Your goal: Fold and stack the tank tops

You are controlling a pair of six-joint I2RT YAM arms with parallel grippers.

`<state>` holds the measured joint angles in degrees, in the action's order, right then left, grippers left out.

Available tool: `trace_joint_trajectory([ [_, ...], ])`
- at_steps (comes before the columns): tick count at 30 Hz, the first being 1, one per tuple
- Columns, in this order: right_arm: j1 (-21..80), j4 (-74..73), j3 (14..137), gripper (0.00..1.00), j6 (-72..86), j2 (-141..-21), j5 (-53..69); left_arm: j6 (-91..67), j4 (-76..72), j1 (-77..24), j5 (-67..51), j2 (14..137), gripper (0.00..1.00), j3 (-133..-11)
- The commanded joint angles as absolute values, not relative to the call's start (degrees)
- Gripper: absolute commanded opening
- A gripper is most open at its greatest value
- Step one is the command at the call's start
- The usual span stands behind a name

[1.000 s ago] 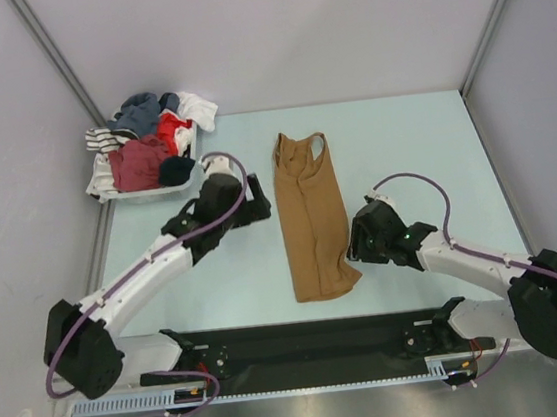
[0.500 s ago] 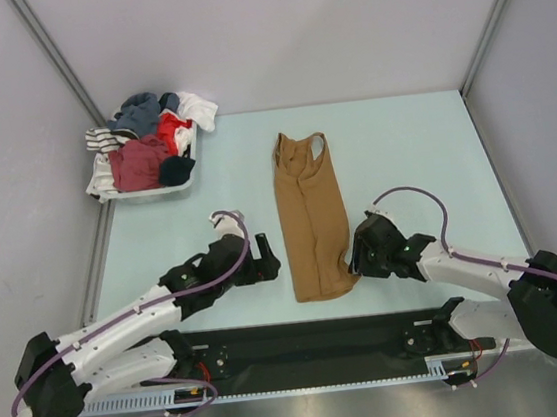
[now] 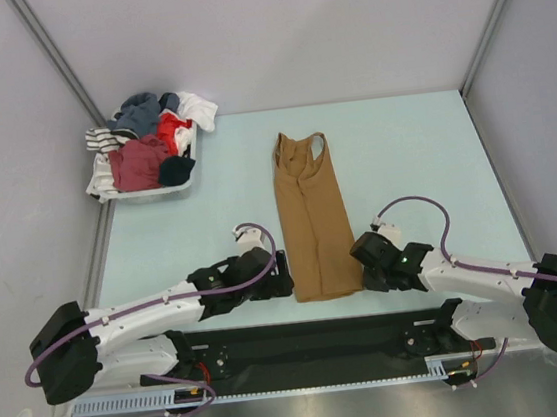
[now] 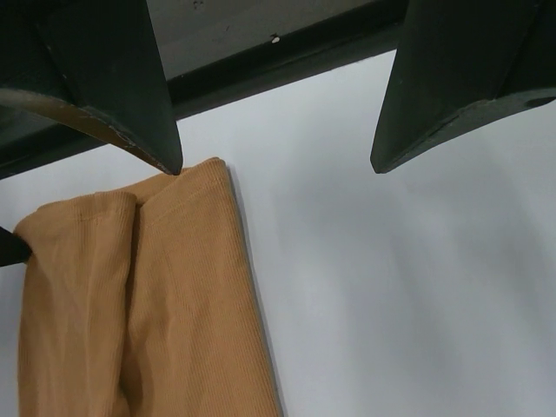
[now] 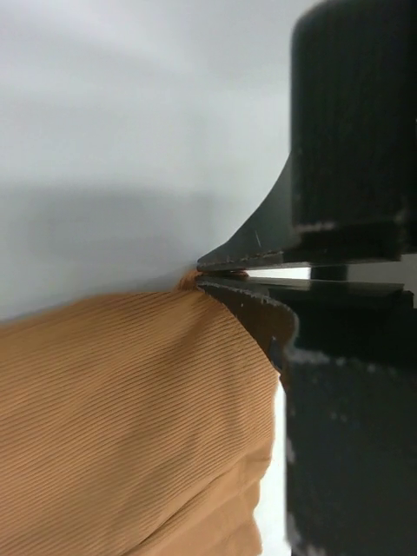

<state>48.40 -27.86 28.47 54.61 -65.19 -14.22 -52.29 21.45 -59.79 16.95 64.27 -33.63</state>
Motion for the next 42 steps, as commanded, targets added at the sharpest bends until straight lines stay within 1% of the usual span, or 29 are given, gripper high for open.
trace_joint_trajectory([
  [1, 52.2, -37.3, 31.1, 0.11, 61.9, -64.1, -19.7, -55.0, 21.0, -61.9, 18.1, 66.9, 0.96, -35.4],
  [6, 58.3, -44.0, 33.4, 0.24, 68.0, -67.1, -23.1, -58.2, 21.9, -64.0, 19.0, 72.0, 0.96, -37.0],
  [8, 59.8, -44.9, 33.7, 0.49, 69.2, -66.7, -25.2, -59.3, 20.7, -64.8, 18.8, 72.2, 0.96, -36.5],
  [9, 60.4, -45.6, 33.7, 0.56, 69.8, -65.4, -26.0, -59.7, 20.3, -64.8, 18.7, 72.4, 0.96, -36.2],
  [10, 60.4, -46.0, 33.3, 0.57, 69.7, -64.5, -27.1, -59.9, 19.1, -65.0, 18.5, 72.3, 0.96, -36.0],
  [12, 60.4, -45.4, 33.0, 0.57, 68.4, -61.2, -27.9, -60.2, 18.3, -65.2, 18.5, 72.3, 0.94, -35.4],
  [13, 60.4, -44.4, 32.7, 0.55, 67.7, -60.0, -28.3, -60.4, 17.6, -65.4, 18.1, 72.4, 0.93, -35.3],
  [15, 60.0, -42.6, 32.0, 0.53, 64.2, -56.5, -28.1, -60.3, 16.6, -65.5, 17.7, 72.7, 0.89, -35.2],
  [17, 58.0, -40.1, 31.2, 0.5, 61.5, -54.6, -26.6, -60.6, 15.2, -65.7, 16.8, 73.6, 0.87, -35.1],
  [18, 57.2, -39.1, 30.9, 0.49, 58.7, -53.8, -25.8, -60.8, 14.8, -65.8, 16.6, 73.9, 0.84, -35.1],
  [19, 54.8, -36.3, 30.5, 0.47, 56.4, -52.5, -22.7, -61.4, 14.0, -66.0, 16.4, 74.4, 0.82, -35.2],
  [20, 53.5, -34.6, 30.0, 0.47, 54.3, -52.2, -20.7, -61.7, 13.6, -66.2, 16.2, 75.1, 0.81, -35.1],
  [21, 52.3, -33.3, 29.2, 0.46, 52.8, -51.9, -18.8, -61.9, 13.2, -66.2, 15.9, 75.5, 0.77, -35.1],
  [22, 49.5, -32.5, 28.9, 0.46, 51.4, -52.1, -16.2, -62.2, 12.3, -66.3, 15.6, 75.8, 0.76, -34.9],
  [26, 45.2, -32.1, 28.1, 0.44, 48.4, -52.5, -13.3, -63.4, 10.9, -66.4, 14.3, 78.6, 0.68, -35.1],
  [27, 44.7, -31.7, 27.3, 0.43, 48.0, -52.3, -12.8, -63.6, 10.6, -66.5, 14.0, 78.9, 0.64, -35.2],
  [29, 43.9, -30.2, 26.5, 0.43, 47.2, -52.1, -10.6, -64.1, 10.3, -66.9, 13.7, 80.0, 0.6, -35.4],
  [30, 43.7, -29.5, 26.1, 0.42, 46.9, -52.3, -9.9, -64.1, 10.0, -67.1, 13.5, 80.2, 0.55, -35.4],
  [35, 43.7, -25.8, 23.9, 0.4, 46.9, -54.7, -6.2, -64.2, 10.0, -67.9, 13.4, 82.4, 0.47, -36.9],
  [38, 43.9, -24.5, 22.8, 0.4, 46.8, -55.2, -5.2, -64.8, 10.6, -68.0, 13.6, 83.5, 0.39, -37.4],
  [39, 43.9, -24.4, 22.5, 0.4, 46.8, -54.8, -5.0, -65.1, 11.2, -68.0, 13.6, 83.5, 0.33, -37.4],
  [41, 43.9, -24.9, 22.1, 0.4, 46.8, -54.6, -4.9, -65.5, 11.5, -68.0, 13.6, 83.3, 0.27, -36.7],
  [42, 44.0, -24.9, 21.9, 0.4, 46.8, -54.4, -4.8, -65.7, 11.8, -67.9, 13.7, 83.1, 0.26, -36.4],
])
